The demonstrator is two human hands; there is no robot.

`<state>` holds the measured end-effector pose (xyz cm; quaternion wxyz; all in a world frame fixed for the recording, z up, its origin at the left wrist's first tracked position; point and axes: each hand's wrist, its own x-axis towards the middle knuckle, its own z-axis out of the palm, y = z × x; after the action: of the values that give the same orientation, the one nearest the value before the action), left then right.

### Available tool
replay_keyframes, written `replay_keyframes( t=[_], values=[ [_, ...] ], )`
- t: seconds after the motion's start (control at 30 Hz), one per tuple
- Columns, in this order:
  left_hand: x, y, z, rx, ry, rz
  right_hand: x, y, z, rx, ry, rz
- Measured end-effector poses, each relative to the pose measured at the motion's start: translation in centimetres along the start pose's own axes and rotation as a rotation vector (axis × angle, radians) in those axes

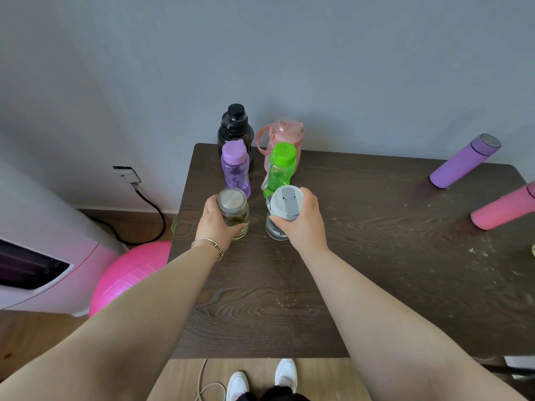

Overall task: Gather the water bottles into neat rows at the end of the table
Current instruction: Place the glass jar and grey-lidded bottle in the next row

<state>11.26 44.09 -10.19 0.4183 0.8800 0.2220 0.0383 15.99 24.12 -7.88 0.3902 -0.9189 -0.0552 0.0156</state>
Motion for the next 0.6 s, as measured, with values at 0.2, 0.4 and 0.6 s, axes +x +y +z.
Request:
replay_keyframes(
  t=[0.2, 0.4, 0.6],
  values=[
    [-0.2, 0.3, -0.2, 0.011, -0.011, 0.009, -0.2, -0.1, 0.3, -0.015, -0.007, 0.005],
    [-0.6, 0.3, -1.3, 0.199, -0.032, 0.074, -0.3, -0.1, -0.2, -0.167, -0.063, -0.001],
    [-1.9, 0.9, -2.6, 0.677, 0.018, 0.311, -1.8, 0.3, -2.4, -0.465, -0.048, -0.093]
  ],
)
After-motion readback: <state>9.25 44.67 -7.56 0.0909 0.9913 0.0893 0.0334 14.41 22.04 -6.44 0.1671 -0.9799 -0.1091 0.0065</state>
